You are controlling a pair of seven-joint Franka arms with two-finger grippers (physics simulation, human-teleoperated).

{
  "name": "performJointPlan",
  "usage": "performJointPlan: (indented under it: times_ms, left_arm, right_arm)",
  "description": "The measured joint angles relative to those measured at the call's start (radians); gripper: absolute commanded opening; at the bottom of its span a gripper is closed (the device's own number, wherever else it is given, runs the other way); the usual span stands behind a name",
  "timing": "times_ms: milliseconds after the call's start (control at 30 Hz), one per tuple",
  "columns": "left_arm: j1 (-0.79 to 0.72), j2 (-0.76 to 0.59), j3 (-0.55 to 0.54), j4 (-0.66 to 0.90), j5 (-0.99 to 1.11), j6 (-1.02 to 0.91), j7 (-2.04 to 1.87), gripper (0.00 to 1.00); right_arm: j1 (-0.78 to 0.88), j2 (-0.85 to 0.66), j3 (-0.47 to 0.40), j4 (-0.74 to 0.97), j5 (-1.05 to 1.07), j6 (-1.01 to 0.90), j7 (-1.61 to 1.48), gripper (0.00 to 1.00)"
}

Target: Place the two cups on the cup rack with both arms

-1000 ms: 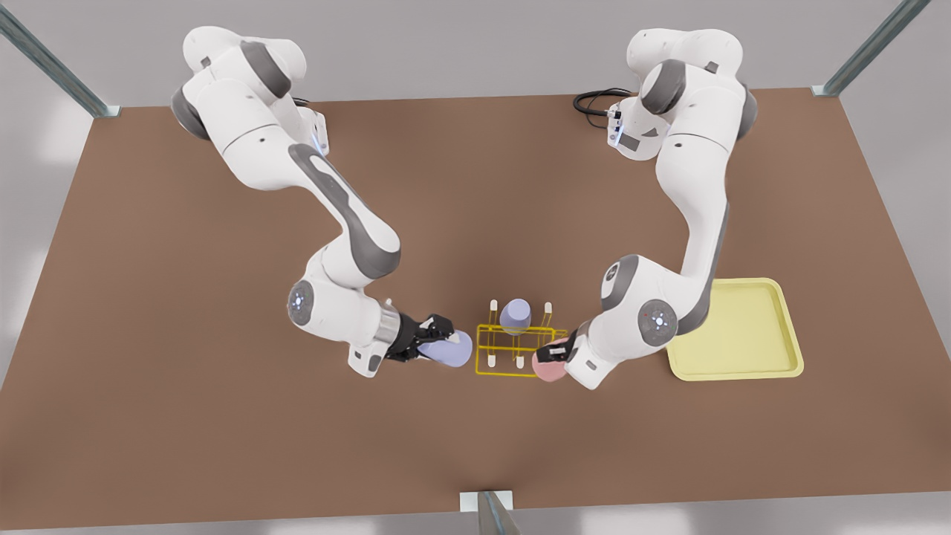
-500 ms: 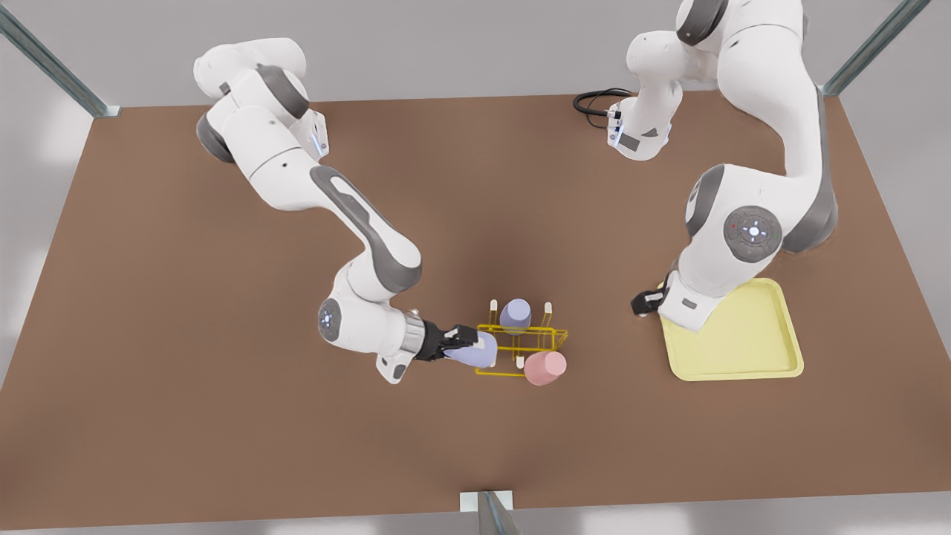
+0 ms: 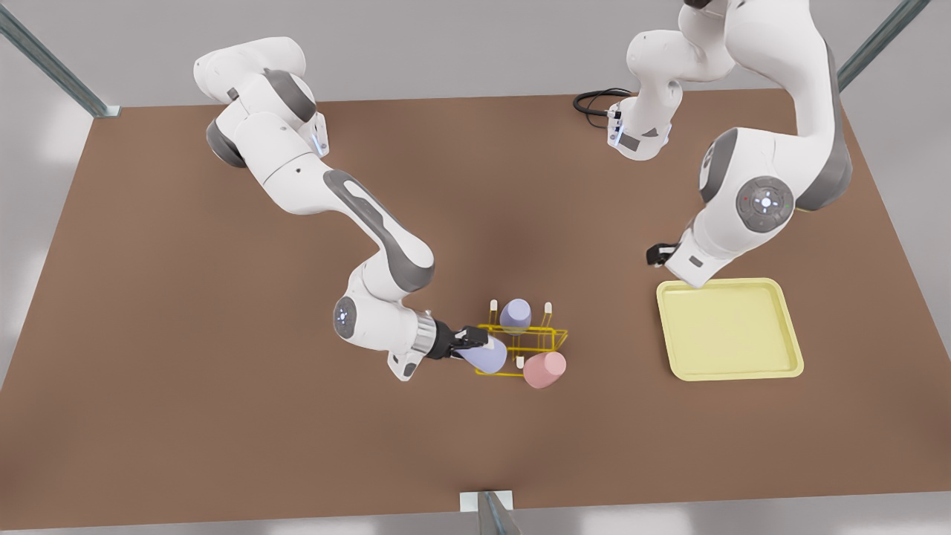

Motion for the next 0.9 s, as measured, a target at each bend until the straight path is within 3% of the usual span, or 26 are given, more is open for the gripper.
performJointPlan:
  times_ms: [333,433,500,633,733,900]
  left_arm:
    - [0.002,0.001,0.0,0.0,-0.001,-0.019,0.076,1.0]
    - [0.002,0.001,0.0,0.001,-0.004,-0.021,0.092,1.0]
    - [0.003,0.001,0.001,0.012,-0.015,-0.023,0.101,1.0]
    - [0.017,0.0,0.003,0.043,-0.033,-0.03,0.117,1.0]
    - [0.025,0.001,0.001,0.059,-0.042,-0.043,0.127,1.0]
    - [0.024,0.001,0.0,0.083,-0.047,-0.068,0.139,1.0]
  right_arm:
    - [-0.012,-0.015,-0.007,0.026,-0.003,-0.008,0.023,1.0]
    - [-0.031,-0.111,-0.183,-0.022,-0.166,-0.133,0.03,1.0]
    - [-0.109,-0.151,-0.25,-0.029,-0.344,-0.249,0.03,1.0]
    - [-0.318,-0.35,-0.284,-0.057,-0.532,-0.49,-0.005,1.0]
    - [-0.332,-0.545,-0.283,-0.14,-0.583,-0.642,-0.028,1.0]
    - [-0.329,-0.688,-0.277,-0.24,-0.611,-0.791,-0.06,1.0]
